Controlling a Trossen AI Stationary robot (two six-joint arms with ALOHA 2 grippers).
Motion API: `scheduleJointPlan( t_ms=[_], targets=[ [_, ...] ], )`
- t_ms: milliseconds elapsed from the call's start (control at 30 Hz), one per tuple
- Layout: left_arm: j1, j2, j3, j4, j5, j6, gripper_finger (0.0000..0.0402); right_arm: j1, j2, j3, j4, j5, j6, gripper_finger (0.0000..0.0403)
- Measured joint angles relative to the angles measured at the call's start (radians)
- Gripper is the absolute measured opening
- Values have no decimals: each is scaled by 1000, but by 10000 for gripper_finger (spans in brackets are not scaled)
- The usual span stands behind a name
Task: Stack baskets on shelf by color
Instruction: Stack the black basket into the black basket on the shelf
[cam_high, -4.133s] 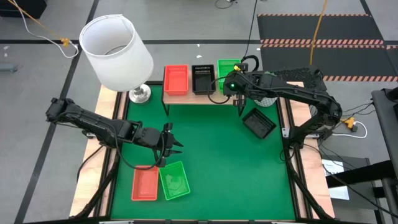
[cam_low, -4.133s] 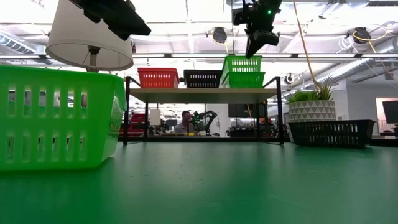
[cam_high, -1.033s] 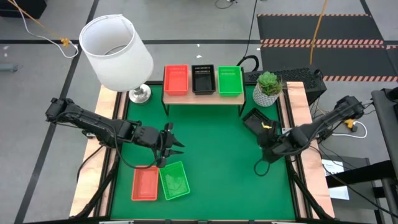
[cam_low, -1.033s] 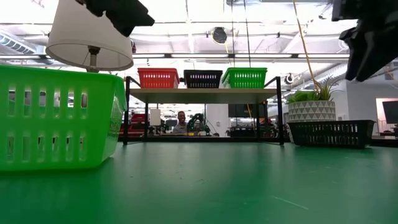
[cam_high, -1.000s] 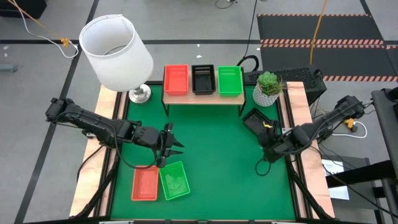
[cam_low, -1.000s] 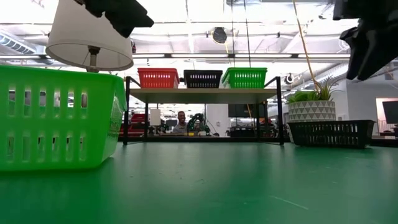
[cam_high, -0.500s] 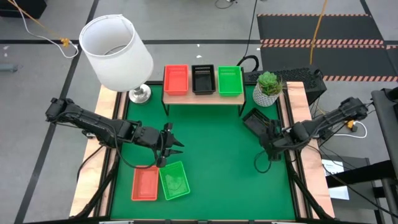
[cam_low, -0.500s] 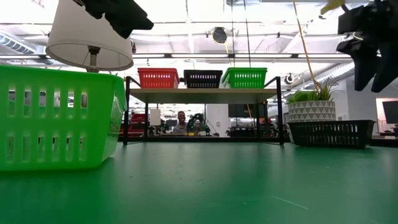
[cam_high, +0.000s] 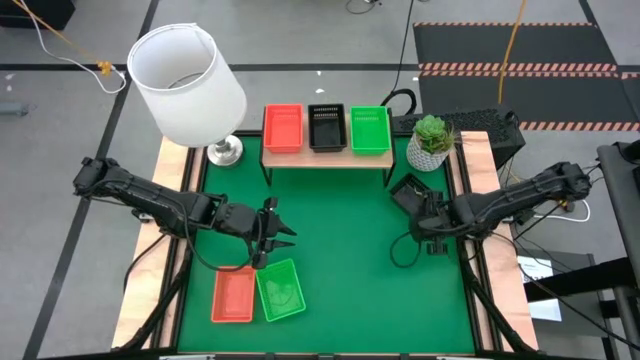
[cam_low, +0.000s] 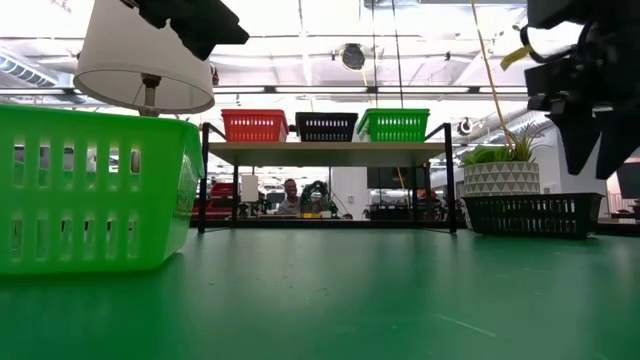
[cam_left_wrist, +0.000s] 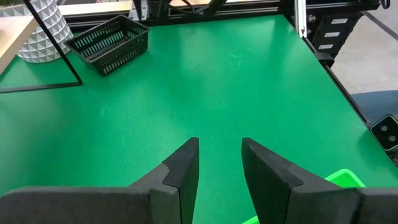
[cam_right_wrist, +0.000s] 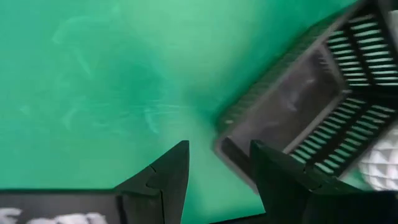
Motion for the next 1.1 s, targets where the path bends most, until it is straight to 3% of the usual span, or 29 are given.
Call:
scheduleJointPlan(
  t_ms=[267, 700, 933, 1100],
  targets=[
    [0, 0, 0, 1, 0, 16, 124, -25, 83, 0, 17, -68, -34, 140],
    [0, 0, 0, 1, 0, 15, 124, -24, 224, 0, 56, -131, -52, 8],
    [0, 0, 0, 1, 0, 1, 124, 18, 214, 1, 206, -243, -51, 1],
    [0, 0, 0, 7, 0, 1, 124, 60, 185, 24, 218, -246, 4, 1]
  ],
)
